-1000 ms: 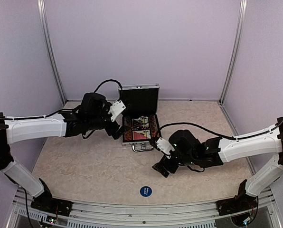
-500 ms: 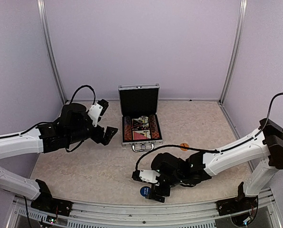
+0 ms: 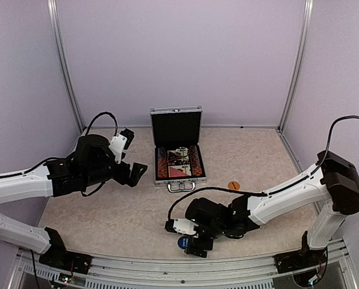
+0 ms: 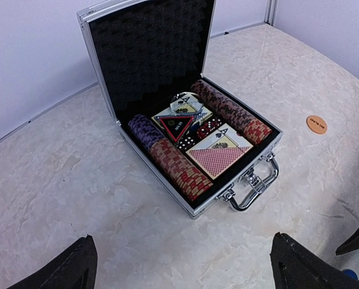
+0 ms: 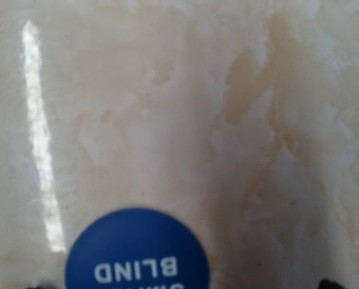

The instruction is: Pack up texas hold em set

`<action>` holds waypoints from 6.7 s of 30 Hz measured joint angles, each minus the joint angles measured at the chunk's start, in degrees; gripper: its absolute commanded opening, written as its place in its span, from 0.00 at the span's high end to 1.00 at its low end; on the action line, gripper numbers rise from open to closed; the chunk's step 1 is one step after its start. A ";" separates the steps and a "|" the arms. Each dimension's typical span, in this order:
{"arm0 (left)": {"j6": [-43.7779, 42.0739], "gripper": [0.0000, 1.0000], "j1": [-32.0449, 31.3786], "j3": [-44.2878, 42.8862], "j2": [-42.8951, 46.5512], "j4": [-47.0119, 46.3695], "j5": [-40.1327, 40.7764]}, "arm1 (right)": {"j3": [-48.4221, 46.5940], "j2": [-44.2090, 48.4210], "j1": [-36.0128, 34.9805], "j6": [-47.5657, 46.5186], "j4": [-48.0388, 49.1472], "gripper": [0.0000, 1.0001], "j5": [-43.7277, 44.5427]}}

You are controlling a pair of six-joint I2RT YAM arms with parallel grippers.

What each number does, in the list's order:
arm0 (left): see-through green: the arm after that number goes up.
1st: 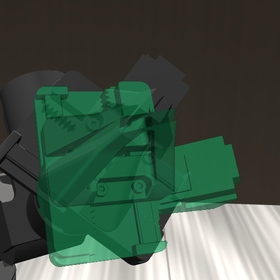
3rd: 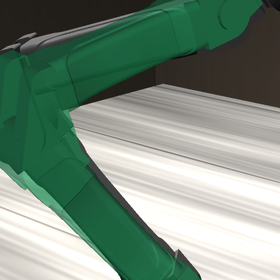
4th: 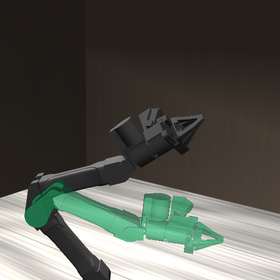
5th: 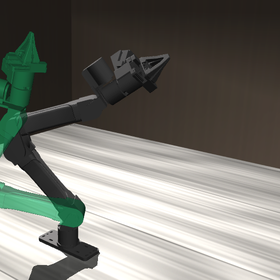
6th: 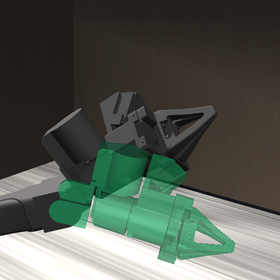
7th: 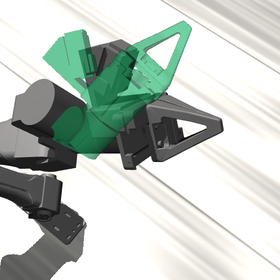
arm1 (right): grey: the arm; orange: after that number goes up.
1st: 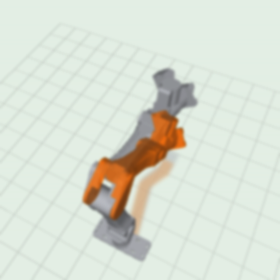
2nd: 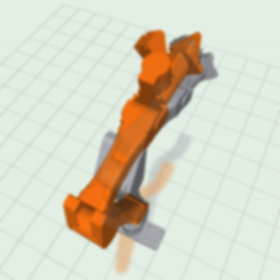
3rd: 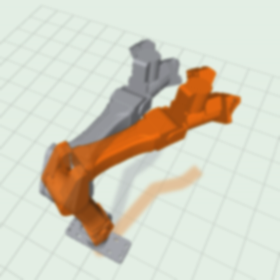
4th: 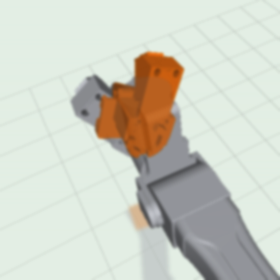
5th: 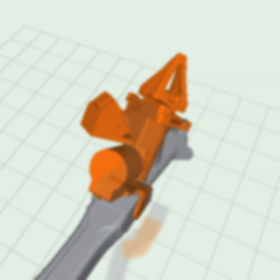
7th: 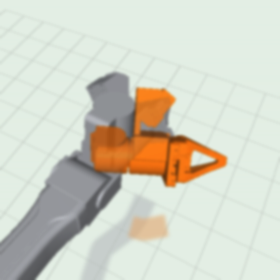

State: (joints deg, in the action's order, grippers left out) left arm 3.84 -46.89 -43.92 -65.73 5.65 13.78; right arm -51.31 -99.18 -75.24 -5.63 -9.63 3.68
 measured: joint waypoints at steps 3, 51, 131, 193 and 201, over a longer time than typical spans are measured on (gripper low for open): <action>0.24 0.01 -0.26 0.00 -0.31 0.00 0.00 | -1.29 -1.11 0.00 0.31 -0.26 0.00 -0.02; 3.48 0.01 -0.50 1.60 3.15 0.37 1.42 | -4.07 -1.66 -0.61 1.99 -3.87 0.62 3.19; 4.28 0.01 -1.46 2.84 1.53 0.79 0.26 | -5.05 -4.00 6.43 8.37 -5.29 0.49 -5.46; 5.16 0.01 -1.46 5.33 0.57 -0.59 -1.29 | -41.22 -17.77 25.24 4.66 -13.70 0.46 0.98; 5.05 0.01 -1.46 5.31 -1.55 -1.33 -1.31 | -41.40 -20.04 26.53 4.13 -13.66 0.46 0.15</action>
State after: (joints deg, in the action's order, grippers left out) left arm 8.88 -48.36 -38.61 -67.29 4.32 12.47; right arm -92.71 -119.22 -48.71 -1.50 -23.29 3.84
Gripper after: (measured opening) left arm 0.989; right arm 0.541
